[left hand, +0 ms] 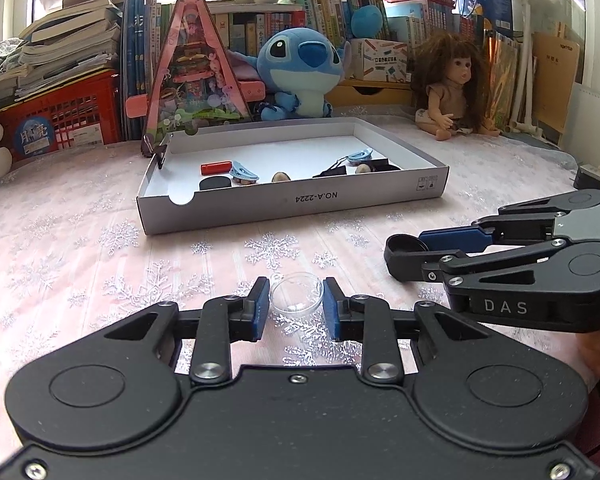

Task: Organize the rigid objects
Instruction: 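Grasp the clear plastic cup with the left tool while the right tool grasps the black lid, then carry the clear cup and black lid into the tray with both tools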

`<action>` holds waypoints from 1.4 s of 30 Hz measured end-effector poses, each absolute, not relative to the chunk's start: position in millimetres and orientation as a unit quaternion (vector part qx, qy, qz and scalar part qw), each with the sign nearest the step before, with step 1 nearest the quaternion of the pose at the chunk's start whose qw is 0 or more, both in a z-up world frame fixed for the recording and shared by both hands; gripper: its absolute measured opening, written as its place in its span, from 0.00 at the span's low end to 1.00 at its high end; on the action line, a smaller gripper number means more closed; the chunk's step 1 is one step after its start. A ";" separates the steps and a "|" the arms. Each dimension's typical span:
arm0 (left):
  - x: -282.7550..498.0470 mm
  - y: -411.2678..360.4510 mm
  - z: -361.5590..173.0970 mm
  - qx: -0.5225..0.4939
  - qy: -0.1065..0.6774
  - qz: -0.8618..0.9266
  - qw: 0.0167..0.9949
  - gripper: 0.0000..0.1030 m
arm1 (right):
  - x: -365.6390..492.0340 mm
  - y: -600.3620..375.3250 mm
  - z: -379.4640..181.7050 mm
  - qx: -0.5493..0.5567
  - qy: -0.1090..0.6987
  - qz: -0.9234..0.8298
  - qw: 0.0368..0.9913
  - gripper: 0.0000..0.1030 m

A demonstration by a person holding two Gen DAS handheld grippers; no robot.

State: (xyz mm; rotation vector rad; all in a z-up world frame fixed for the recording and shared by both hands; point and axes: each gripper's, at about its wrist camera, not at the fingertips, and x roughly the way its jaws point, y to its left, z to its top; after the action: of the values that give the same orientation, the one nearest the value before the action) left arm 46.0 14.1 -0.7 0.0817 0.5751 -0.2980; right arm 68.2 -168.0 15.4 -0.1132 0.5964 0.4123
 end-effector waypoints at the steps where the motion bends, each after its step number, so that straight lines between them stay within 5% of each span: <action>1: 46.6 13.9 -0.1 0.040 0.282 -0.146 0.947 0.26 | 68.2 -168.4 15.7 -0.054 0.291 0.201 0.934 0.36; 42: 119.1 22.8 32.6 -0.013 0.279 -0.097 0.955 0.26 | 114.6 -198.9 35.7 0.004 0.288 0.135 0.948 0.36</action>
State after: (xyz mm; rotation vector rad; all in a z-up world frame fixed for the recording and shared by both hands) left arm 119.1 22.8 32.6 -0.0268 0.5661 -0.1978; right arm 114.6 -198.9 35.7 0.0080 0.5858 0.2743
